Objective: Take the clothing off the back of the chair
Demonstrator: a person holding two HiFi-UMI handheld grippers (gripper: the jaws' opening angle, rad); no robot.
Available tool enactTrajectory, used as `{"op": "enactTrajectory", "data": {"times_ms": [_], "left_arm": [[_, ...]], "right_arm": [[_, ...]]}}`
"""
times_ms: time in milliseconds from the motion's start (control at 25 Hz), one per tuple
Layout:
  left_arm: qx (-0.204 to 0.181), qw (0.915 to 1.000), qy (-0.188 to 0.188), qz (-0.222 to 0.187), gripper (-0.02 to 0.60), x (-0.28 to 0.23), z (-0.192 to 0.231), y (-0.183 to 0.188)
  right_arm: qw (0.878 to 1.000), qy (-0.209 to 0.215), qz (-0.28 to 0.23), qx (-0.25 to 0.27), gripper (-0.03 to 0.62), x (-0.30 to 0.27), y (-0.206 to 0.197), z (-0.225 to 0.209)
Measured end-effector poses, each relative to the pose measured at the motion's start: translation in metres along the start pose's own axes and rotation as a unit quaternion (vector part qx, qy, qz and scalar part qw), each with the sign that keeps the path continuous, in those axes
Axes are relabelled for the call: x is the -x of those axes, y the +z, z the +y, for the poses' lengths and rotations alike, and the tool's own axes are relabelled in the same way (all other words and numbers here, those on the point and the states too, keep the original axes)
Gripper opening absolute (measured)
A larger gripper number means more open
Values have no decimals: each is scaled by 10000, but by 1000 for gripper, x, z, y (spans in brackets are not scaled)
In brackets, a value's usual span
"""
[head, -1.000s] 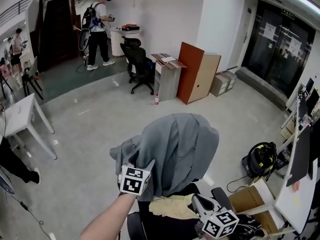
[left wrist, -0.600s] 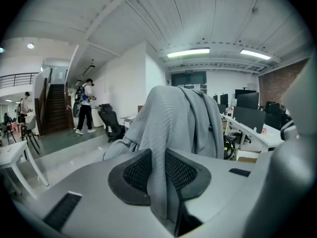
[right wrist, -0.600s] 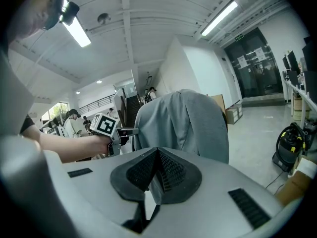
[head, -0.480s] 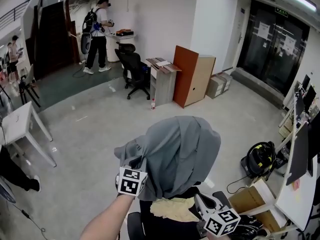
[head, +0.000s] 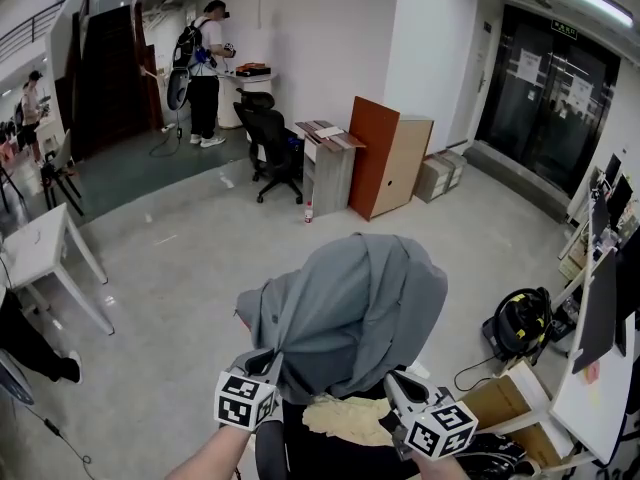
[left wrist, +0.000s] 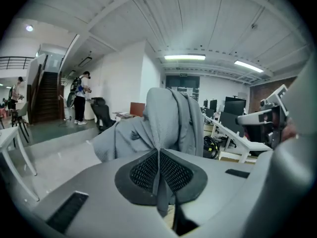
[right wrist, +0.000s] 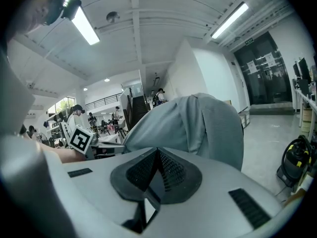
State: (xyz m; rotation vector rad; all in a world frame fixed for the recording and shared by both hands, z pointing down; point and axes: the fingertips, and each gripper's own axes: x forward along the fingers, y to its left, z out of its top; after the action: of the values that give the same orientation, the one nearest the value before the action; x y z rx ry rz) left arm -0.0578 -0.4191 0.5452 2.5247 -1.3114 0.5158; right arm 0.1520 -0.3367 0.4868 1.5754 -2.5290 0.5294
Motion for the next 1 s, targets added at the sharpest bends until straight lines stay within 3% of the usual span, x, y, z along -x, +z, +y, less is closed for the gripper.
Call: {"op": "enactTrajectory", "data": {"times_ms": [120,200,480,1000], "left_arm": [[166,9998,84,-75,14,23,9,-12],[194,9994,129,-267,14,36,10,-6],[-64,9913,451,-1236,14,87,15,56],[12,9905,805,-1111,14,57,20,58]], "right_arm": [[9999,-28,-6,123,19,-10,6,-6],[9998,-94,33,157,67,-16,7,-13],[9988,-247,341,254,185,-53,8,-34],[9923,-598,809,718,251,-151,15,-77]]}}
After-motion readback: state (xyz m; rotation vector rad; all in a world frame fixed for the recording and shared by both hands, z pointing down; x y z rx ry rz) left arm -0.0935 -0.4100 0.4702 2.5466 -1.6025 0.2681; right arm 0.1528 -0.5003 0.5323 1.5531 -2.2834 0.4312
